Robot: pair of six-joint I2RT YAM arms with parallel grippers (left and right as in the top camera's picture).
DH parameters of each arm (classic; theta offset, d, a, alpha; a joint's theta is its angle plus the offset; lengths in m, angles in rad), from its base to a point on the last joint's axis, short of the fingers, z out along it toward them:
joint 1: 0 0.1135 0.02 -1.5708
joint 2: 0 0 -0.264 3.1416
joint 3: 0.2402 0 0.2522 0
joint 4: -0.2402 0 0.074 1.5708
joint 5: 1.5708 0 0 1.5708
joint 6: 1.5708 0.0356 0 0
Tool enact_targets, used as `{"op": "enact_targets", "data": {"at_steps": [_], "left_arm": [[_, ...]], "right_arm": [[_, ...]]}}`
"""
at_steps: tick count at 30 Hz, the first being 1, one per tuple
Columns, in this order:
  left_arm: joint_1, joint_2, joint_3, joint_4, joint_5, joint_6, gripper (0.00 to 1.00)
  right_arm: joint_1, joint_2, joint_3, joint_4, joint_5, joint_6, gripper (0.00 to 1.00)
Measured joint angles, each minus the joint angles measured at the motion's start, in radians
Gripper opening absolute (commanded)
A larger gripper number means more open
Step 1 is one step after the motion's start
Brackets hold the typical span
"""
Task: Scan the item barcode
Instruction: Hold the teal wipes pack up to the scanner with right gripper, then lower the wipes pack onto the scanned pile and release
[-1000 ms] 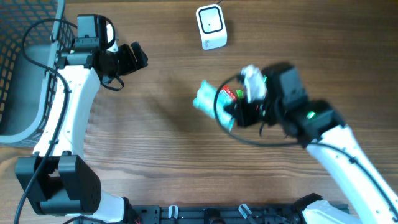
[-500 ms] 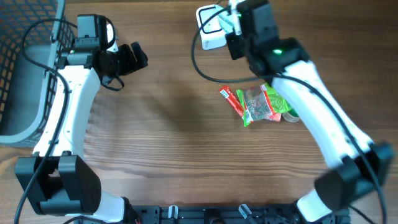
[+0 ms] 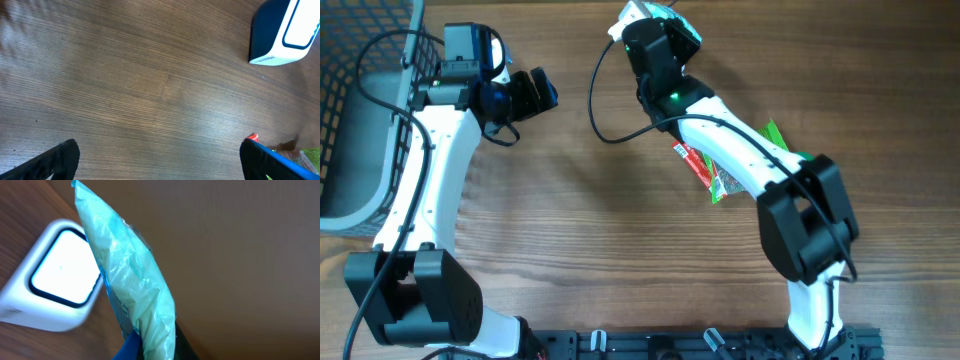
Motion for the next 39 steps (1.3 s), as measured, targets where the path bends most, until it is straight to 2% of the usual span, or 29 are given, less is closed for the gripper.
{"op": "enact_targets", "data": {"at_steps": [2,5,9,12,15,19,23,26,28,31,33,35,36,37,38,39], "left_arm": [[0.0,0.0,0.0,0.0,0.0,0.0,1.0],[0.0,0.0,0.0,0.0,0.0,0.0,1.0],[0.0,0.0,0.0,0.0,0.0,0.0,1.0],[0.0,0.0,0.0,0.0,0.0,0.0,1.0],[0.0,0.0,0.0,0.0,0.0,0.0,1.0],[0.0,0.0,0.0,-0.001,0.001,0.0,1.0],[0.0,0.0,0.0,0.0,0.0,0.0,1.0],[0.0,0.0,0.0,-0.001,0.0,0.0,1.0],[0.0,0.0,0.0,-0.001,0.0,0.0,1.0],[0.0,0.0,0.0,-0.001,0.0,0.0,1.0],[0.0,0.0,0.0,0.0,0.0,0.0,1.0],[0.0,0.0,0.0,0.0,0.0,0.0,1.0],[0.0,0.0,0.0,0.0,0.0,0.0,1.0],[0.0,0.0,0.0,0.0,0.0,0.0,1.0],[0.0,0.0,0.0,0.0,0.0,0.0,1.0],[0.0,0.0,0.0,0.0,0.0,0.0,1.0]], "right_arm": [[-0.001,0.026,0.0,0.014,0.023,-0.065,0.04],[-0.002,0.047,0.0,0.019,0.032,-0.09,0.04],[-0.002,0.047,0.0,0.051,0.045,-0.046,0.04],[-0.002,0.024,0.0,0.005,0.05,0.023,0.04],[-0.002,-0.059,-0.003,-0.174,0.008,0.125,0.04],[-0.008,-0.248,0.002,-0.454,-0.156,0.328,0.04],[-0.051,-0.447,0.014,-0.822,-0.474,0.588,0.04],[-0.092,-0.481,0.017,-1.011,-0.677,0.7,0.04],[-0.11,-0.475,-0.024,-1.065,-0.806,0.756,0.05],[-0.11,-0.463,-0.158,-1.027,-0.928,0.801,0.06],[-0.109,-0.455,-0.265,-0.961,-0.964,0.825,0.11],[-0.109,-0.444,-0.356,-0.896,-0.967,0.851,0.11],[-0.108,-0.441,-0.393,-0.865,-0.955,0.869,0.19],[-0.108,-0.438,-0.42,-0.844,-0.938,0.885,0.29],[-0.109,-0.438,-0.437,-0.834,-0.925,0.895,0.44],[-0.109,-0.438,-0.443,-0.829,-0.914,0.911,0.52]]}}
